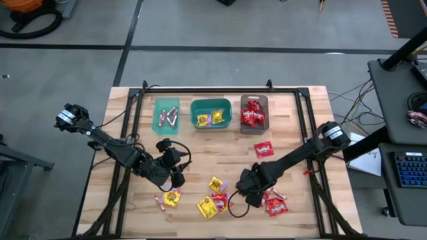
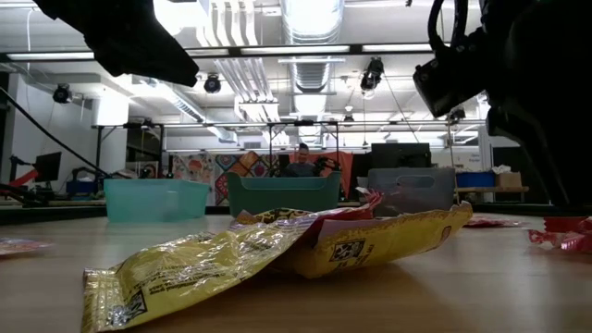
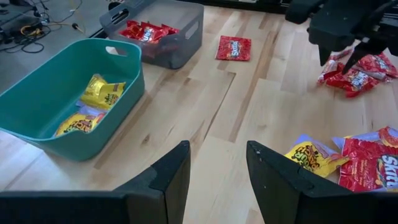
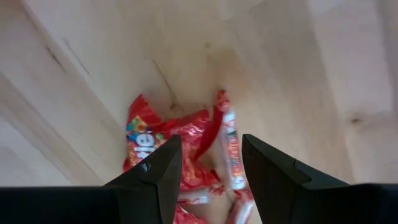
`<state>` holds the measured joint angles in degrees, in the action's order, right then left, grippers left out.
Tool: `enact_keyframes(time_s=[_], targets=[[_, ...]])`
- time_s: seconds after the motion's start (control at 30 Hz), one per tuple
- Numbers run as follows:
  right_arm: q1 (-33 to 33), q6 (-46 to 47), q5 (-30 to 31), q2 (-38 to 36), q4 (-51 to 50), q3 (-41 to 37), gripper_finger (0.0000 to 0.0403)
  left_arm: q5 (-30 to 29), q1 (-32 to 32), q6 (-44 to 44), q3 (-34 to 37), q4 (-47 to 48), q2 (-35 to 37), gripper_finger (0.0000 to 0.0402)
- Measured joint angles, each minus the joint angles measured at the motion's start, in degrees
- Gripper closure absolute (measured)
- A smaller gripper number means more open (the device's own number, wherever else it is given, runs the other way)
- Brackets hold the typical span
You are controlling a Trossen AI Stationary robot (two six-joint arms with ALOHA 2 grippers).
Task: Sort candy
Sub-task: Put the red candy into the black bin
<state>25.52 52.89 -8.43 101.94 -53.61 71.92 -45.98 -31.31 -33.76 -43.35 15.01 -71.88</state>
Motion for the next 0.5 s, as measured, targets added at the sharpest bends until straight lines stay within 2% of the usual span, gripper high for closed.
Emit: enact_keyframes(time_s=[0.33, 0.5], targets=[[0.5, -3.7, -0.5, 3.1, 3.4, -0.1, 0.0246, 0.0, 0.0, 0.0, 0.0, 0.0, 0.0, 0.0261], [0.5, -4.2, 3.5, 4.1, 4.6, -0.2, 0.0247, 0.0, 0.0, 0.0, 0.0, 0.0, 0.0, 0.0261]])
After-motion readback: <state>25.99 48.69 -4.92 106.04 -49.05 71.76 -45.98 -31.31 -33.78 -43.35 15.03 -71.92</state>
